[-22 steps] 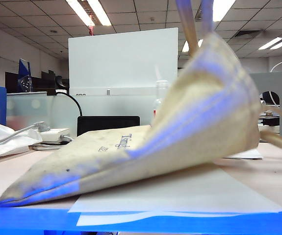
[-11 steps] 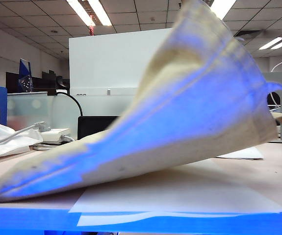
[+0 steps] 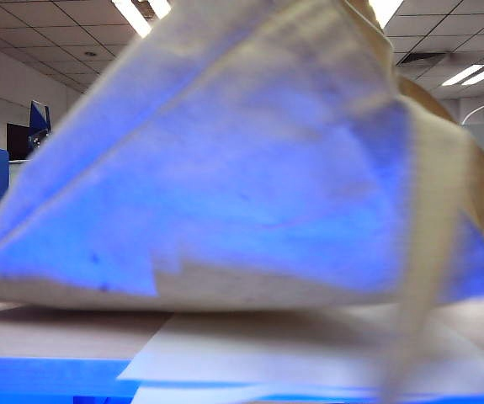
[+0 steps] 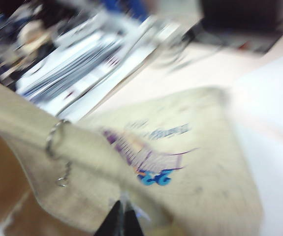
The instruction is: Take the glasses case out of the canvas bag and put it on the table.
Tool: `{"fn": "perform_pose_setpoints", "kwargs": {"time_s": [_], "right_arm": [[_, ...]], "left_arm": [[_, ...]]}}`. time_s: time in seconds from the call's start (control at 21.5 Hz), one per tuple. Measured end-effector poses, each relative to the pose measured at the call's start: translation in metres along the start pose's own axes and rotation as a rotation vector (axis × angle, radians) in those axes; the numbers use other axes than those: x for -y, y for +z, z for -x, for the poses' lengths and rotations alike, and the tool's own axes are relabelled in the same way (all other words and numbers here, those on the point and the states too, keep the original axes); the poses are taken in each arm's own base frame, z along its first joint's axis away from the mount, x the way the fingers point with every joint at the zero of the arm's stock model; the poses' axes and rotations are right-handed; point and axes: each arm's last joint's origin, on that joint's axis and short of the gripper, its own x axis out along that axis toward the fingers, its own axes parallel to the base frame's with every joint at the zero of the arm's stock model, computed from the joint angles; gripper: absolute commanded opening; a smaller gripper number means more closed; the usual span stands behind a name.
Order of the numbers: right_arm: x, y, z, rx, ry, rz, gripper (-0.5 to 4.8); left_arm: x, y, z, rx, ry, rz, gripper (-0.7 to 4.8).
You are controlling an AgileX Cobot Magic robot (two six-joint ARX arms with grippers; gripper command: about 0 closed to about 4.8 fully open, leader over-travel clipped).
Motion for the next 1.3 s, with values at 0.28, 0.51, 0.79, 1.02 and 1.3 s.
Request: {"fn": "perform_pose_setpoints", "kwargs": {"time_s": [0.28,0.51,0.79,1.02,1.3], "right_arm": [[-0.021,-0.008,0.000,-0.073,0.201,-0.020,-0.07],[-0.056,-0.018,0.027,-0.068,0.340,-0.083,-0.07],[-0.047,-0.053,0.003,-0.211,0.228,-0.137,-0.07],[-0.039,-0.041,-0.023,-0.135,0.171,-0.110,-0.07],[-0.023,-0.056,-0.075,-0.335,0.116,-0.149,-0.07]], "left_arm": [[-0.007,0.005,0.001,0.044,0.070,-0.009,-0.06],[-0.015,0.012,0.005,0.111,0.121,-0.052,-0.06],[-0.012,0.012,0.006,0.111,-0.007,-0.058,-0.06],[0.000,0.009,0.013,0.111,-0.120,-0.074,-0.06],[0.011,0.013,0.015,0.153,-0.191,-0.091,-0.05]]}}
